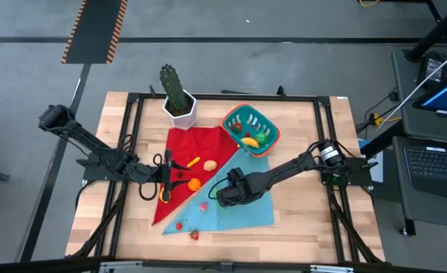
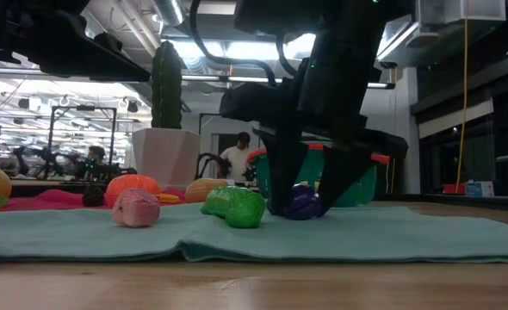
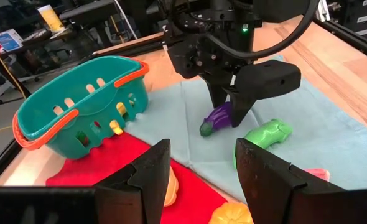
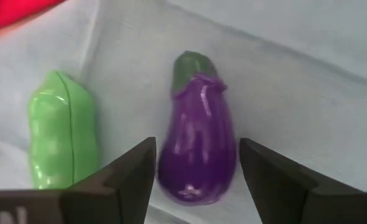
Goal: Build produce basket
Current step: Put the purple eggplant into the blue basket
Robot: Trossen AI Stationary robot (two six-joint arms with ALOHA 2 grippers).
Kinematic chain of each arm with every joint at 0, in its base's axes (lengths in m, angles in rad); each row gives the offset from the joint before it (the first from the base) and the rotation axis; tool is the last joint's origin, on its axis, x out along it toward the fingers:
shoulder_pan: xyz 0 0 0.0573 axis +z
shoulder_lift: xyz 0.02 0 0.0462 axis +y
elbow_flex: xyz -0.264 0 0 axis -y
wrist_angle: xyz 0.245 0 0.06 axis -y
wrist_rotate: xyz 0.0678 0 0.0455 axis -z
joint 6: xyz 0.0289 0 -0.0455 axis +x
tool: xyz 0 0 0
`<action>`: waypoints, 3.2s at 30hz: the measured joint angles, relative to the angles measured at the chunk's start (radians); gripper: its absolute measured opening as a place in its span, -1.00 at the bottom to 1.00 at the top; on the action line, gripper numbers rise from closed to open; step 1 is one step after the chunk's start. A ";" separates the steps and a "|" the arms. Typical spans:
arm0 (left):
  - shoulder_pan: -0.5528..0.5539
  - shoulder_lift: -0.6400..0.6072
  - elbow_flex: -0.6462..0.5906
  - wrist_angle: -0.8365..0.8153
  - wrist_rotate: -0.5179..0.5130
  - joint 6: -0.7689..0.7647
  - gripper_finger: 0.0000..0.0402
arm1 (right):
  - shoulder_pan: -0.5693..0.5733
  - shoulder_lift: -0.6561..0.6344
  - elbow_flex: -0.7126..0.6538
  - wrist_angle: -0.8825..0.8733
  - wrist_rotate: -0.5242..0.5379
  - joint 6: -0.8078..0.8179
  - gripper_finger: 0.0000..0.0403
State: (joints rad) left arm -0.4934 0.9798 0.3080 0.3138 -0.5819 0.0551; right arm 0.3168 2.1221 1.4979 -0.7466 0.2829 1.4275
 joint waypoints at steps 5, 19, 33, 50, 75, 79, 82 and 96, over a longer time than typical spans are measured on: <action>0.000 0.000 0.000 -0.001 0.000 0.000 -0.14 | 0.000 0.000 0.000 0.008 0.000 -0.014 0.13; 0.000 0.000 0.000 0.000 0.000 -0.002 -0.14 | 0.000 -0.005 0.002 0.006 0.003 -0.019 -0.42; 0.000 0.000 0.000 0.000 0.000 -0.002 -0.14 | -0.001 -0.008 0.002 0.006 -0.019 -0.021 -0.46; 0.000 0.000 0.000 -0.010 0.000 -0.003 -0.14 | 0.001 -0.135 -0.002 -0.047 0.090 -0.078 -0.52; 0.000 0.000 0.000 -0.002 0.000 -0.046 -0.14 | 0.152 -0.378 -0.119 -0.246 0.539 -0.059 -0.53; 0.000 0.000 0.000 0.004 0.000 -0.049 -0.14 | 0.163 -0.383 -0.238 -0.113 0.540 -0.018 -0.55; 0.000 0.000 0.000 0.005 0.000 -0.049 -0.14 | 0.167 -0.390 -0.314 0.006 0.571 -0.019 -0.64; 0.000 0.000 0.000 0.025 0.000 -0.048 -0.14 | 0.160 -0.463 -0.496 0.324 0.720 -0.095 -0.67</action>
State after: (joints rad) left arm -0.4934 0.9794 0.3080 0.3391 -0.5819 0.0071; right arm 0.4768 1.6593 1.0016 -0.4230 1.0025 1.3329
